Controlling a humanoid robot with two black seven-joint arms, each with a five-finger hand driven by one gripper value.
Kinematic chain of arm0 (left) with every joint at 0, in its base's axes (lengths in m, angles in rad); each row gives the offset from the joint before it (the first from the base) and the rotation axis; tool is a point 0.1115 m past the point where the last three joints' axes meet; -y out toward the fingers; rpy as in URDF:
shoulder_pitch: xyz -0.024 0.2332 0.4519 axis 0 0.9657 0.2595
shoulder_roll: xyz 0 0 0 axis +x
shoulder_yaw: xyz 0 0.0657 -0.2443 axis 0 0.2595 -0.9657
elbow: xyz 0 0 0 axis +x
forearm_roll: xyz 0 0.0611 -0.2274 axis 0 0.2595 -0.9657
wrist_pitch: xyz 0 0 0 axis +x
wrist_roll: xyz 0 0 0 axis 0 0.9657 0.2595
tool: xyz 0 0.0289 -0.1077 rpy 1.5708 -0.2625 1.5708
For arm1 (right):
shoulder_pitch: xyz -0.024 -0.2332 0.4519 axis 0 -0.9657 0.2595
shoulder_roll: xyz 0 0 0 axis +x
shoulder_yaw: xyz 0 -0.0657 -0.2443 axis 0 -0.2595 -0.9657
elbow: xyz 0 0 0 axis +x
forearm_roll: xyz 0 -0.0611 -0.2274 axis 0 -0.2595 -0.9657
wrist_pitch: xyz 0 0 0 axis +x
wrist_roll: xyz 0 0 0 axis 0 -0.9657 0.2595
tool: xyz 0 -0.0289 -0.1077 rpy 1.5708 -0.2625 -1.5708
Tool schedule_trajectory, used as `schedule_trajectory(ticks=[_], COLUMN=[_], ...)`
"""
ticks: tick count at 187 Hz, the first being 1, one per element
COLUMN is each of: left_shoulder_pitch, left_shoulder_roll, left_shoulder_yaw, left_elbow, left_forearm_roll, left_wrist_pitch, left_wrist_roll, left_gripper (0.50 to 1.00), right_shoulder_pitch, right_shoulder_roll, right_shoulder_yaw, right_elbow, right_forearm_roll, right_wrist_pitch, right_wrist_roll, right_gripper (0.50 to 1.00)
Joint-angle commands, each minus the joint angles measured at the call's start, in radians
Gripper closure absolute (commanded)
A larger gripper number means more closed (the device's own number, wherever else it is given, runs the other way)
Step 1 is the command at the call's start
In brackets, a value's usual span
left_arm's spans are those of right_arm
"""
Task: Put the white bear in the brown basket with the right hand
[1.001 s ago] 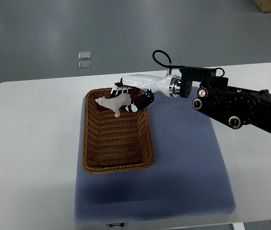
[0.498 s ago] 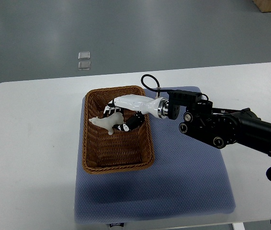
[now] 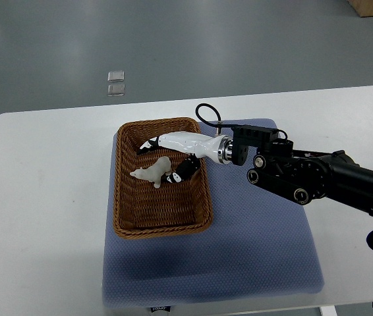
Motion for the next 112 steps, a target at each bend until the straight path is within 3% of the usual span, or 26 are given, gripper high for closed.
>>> schedule_trajectory(ticks=[1, 76, 112], left_shoulder_pitch=[0.000, 0.000, 0.000], left_shoulder_roll=[0.000, 0.000, 0.000], left_shoulder_yaw=[0.000, 0.000, 0.000], left_elbow=[0.000, 0.000, 0.000], left_forearm_roll=[0.000, 0.000, 0.000], left_wrist_pitch=[0.000, 0.000, 0.000], left_wrist_roll=[0.000, 0.000, 0.000], left_gripper=[0.500, 0.500, 0.500], right_shoulder_pitch=[0.001, 0.008, 0.005], right_shoulder_roll=[-0.004, -0.029, -0.062], right_shoulder_yaw=[0.004, 0.048, 0.096], right_elbow=[-0.003, -0.003, -0.004], right_forearm_roll=[0.003, 0.277, 0.438], right_wrist_pitch=[0.001, 0.092, 0.142], right_wrist_roll=[0.000, -0.003, -0.068], right_gripper=[0.591, 0.589, 0.589])
